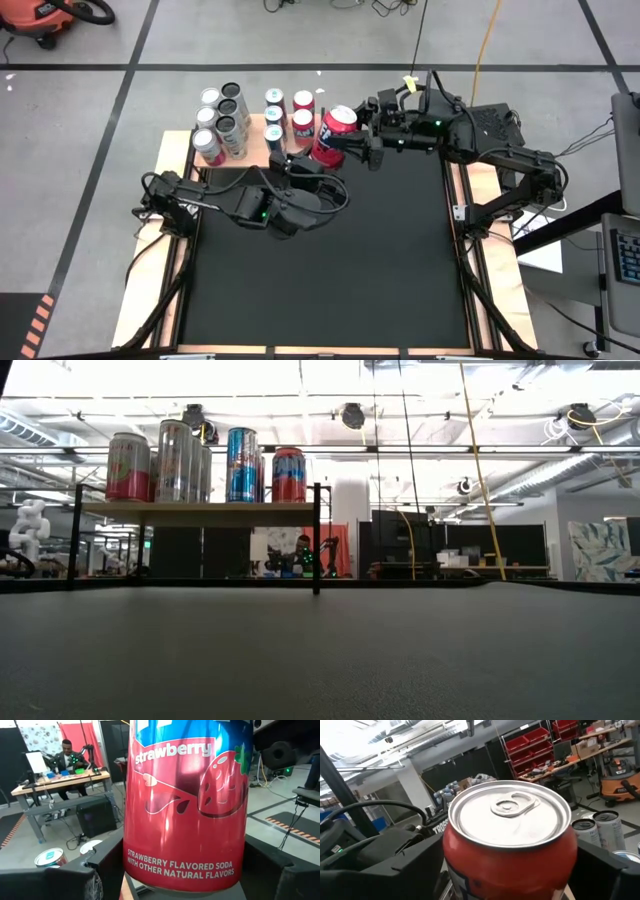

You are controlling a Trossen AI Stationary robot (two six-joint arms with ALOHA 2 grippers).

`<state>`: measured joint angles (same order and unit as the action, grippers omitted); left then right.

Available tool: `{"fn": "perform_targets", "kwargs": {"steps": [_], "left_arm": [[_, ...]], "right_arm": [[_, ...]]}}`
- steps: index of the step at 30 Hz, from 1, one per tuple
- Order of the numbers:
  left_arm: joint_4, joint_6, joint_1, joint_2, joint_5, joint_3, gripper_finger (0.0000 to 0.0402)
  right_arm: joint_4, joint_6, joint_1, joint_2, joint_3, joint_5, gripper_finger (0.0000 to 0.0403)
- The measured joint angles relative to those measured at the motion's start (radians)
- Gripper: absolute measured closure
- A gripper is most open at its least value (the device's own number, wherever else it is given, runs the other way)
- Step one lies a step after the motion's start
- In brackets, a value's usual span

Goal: Place canned beverage on shelf
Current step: Put the red soda can on the shelf aligned with the other red soda cans

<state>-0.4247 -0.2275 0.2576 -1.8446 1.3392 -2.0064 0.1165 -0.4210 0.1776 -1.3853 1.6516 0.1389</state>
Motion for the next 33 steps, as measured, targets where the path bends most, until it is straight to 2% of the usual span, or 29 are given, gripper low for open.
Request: {"fn": "perform_targets", "kwargs": {"steps": [12, 18, 21, 26, 33], "left_arm": [[0.0, -0.004, 0.0, 0.0, 0.0, 0.0, 0.0113], [-0.001, -0.012, 0.0, 0.0, 0.0, 0.0, 0.0083], [-0.003, -0.087, 0.0, 0.0, -0.009, 0.0, 0.0058], [0.0, -0.167, 0.037, 0.01, -0.098, -0.002, 0.0021], [-0.016, -0.314, 0.139, 0.051, -0.136, -0.002, 0.001]], "right_arm": [[-0.005, 0.004, 0.005, 0.0, 0.0, 0.019, 0.0122], [-0.006, 0.008, 0.007, 0.001, -0.001, 0.021, 0.0136], [-0.001, 0.019, 0.007, 0.001, -0.002, 0.026, 0.0134], [0.029, 0.045, 0.016, 0.028, -0.003, 0.067, 0.0134], [0.183, 0.121, 0.033, 0.092, -0.003, 0.162, 0.0132]]}}
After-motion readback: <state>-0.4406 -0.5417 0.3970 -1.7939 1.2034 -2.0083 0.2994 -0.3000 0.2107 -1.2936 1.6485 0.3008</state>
